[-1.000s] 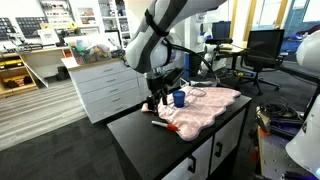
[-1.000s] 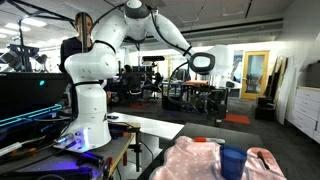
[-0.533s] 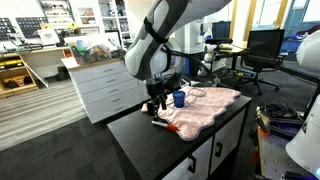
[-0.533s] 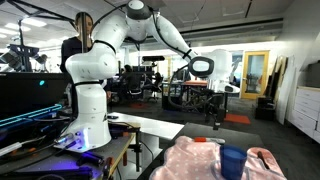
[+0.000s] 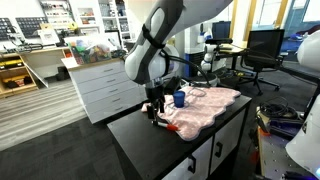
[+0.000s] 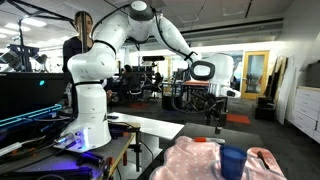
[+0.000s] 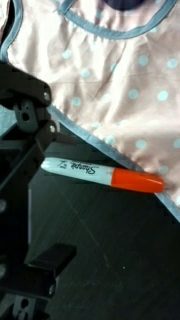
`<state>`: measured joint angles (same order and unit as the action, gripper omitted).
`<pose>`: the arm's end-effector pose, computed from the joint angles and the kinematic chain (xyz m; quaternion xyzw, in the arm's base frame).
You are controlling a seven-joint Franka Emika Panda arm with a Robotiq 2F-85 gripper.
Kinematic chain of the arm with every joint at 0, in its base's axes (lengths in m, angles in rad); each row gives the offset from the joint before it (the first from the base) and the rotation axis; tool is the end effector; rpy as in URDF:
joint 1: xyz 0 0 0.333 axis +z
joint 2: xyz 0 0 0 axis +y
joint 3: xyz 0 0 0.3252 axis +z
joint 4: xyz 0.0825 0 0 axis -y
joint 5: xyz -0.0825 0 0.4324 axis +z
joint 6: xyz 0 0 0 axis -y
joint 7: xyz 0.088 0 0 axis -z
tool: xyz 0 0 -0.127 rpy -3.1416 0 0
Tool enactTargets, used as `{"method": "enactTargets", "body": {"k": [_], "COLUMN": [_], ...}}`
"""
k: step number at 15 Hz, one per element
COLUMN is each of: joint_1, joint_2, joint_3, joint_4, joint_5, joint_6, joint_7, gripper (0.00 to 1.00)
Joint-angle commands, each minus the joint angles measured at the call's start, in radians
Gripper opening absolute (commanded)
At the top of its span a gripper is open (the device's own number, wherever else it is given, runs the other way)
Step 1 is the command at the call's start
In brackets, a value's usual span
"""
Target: Put the red marker inside the dark blue cup
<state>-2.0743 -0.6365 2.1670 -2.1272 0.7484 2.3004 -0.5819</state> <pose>0.5866 0.0526 0.1708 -0.9949 -0.0960 0.0290 0.0064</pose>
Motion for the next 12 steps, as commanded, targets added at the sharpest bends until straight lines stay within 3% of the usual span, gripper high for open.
{"method": "enactTargets", "body": {"k": [1, 12], "joint_1": [-0.064, -0.148], "joint_2": [-0.032, -0.138], "joint_3": [0.05, 0.106], "joint_4": [0.049, 0.15], "joint_5": [0.048, 0.058], "joint_6": [0.008, -0.003], "joint_7": [-0.047, -0.072], "gripper": [1.0, 1.0]}}
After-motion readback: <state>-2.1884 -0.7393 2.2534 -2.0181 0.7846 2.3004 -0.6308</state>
